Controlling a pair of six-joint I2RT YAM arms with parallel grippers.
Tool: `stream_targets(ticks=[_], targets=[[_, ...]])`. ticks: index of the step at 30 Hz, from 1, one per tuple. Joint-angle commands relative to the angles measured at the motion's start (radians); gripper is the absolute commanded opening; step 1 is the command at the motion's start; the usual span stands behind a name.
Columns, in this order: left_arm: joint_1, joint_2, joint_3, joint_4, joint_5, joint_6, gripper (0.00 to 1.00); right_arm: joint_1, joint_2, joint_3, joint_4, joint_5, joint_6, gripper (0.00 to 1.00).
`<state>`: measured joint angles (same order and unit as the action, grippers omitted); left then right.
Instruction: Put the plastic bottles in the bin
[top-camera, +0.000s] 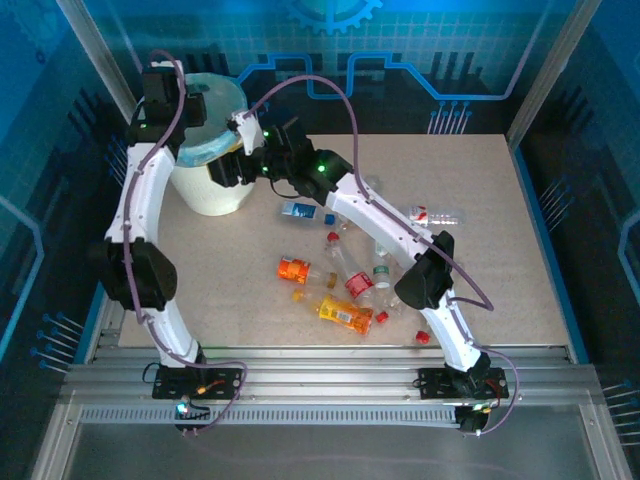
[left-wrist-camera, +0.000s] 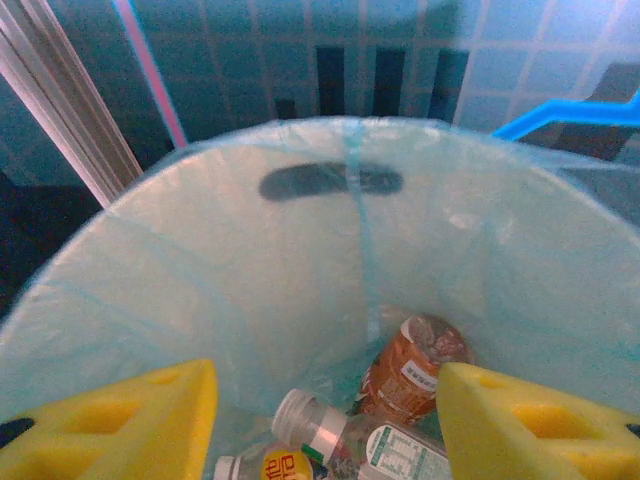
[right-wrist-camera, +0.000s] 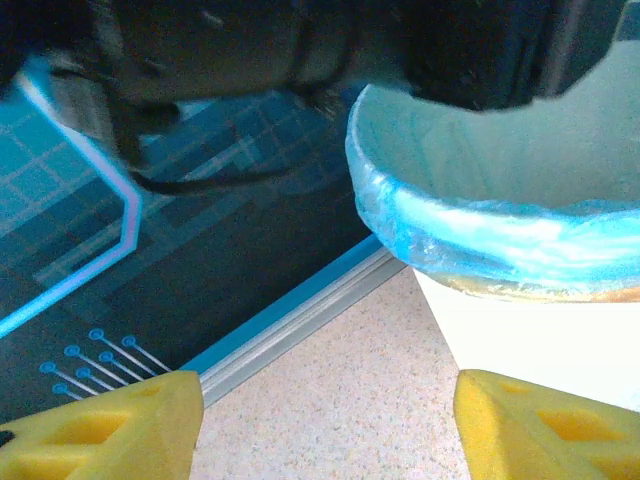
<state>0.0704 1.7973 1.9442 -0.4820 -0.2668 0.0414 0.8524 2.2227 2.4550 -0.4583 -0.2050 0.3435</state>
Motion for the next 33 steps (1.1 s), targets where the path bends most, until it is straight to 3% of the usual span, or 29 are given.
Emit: stream_targets(ticks=[1, 6, 11, 17, 24, 33], targets=[[-0.027, -0.188, -0.039, 0.025, -0.007, 0.044, 0.61, -0.001, -0.088, 0.042, -0.083, -0.071, -0.051, 0.69], [-0.083, -0.373, -0.135, -0.001, -0.034, 0.045, 0.61, -0.022, -0.182, -0.039, -0.167, -0.128, -0.123, 0.69], [-0.197, -0.518, -0.245, -0.040, -0.047, 0.029, 0.62, -0.031, -0.312, -0.200, -0.207, -0.097, -0.219, 0.69], [-0.369, -0.624, -0.359, -0.127, -0.032, 0.020, 0.62, -0.064, -0.499, -0.552, -0.078, -0.148, -0.280, 0.70], [-0.494, -0.772, -0.554, -0.161, 0.223, -0.013, 0.62, -0.072, -0.654, -0.852, -0.086, -0.118, -0.405, 0.70], [-0.606, -0.851, -0.827, -0.092, 0.284, -0.180, 0.62, -0.046, -0.721, -1.136, -0.045, -0.083, -0.405, 0.68]])
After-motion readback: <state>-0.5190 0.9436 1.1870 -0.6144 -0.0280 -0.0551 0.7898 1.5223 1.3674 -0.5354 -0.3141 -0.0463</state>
